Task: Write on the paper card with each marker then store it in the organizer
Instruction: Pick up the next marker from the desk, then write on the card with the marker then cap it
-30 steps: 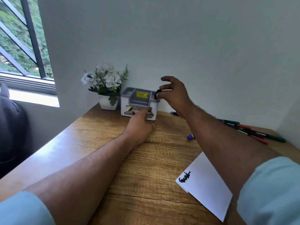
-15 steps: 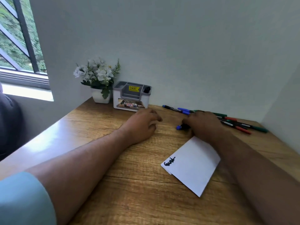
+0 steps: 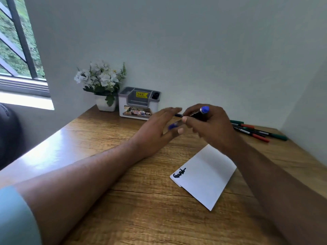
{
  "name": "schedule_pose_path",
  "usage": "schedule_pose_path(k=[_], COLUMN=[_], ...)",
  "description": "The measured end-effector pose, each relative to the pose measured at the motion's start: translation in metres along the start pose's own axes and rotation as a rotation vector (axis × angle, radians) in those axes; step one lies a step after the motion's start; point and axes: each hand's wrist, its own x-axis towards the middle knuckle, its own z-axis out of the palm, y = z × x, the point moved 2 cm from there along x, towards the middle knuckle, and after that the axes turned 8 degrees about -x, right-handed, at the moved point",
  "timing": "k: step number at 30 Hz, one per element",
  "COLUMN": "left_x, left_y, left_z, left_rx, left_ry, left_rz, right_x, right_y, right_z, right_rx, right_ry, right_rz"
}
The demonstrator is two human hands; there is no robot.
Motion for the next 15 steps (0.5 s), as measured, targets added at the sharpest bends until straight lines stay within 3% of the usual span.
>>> schedule_pose_path(k=[2, 5, 15], left_x=[-0.002, -0.005, -0.009], left_y=[0.01, 0.024, 0.043], left_z=[0.003, 0.006, 0.009], left_rx=[-0.049, -0.103, -0.248], left_ry=[0.02, 0.024, -0.285], left_rz=[0.054, 0.096, -0.054], right_x=[-0.008, -0.017, -0.039], right_y=[0.002, 0.011, 0.025], right_z=[0.005, 0.008, -0.007], right_rx=[0.266, 0.472, 0.586], right_ry=[-0.031, -0.086, -0.159], right_rz=[0.098, 0.147, 0.349])
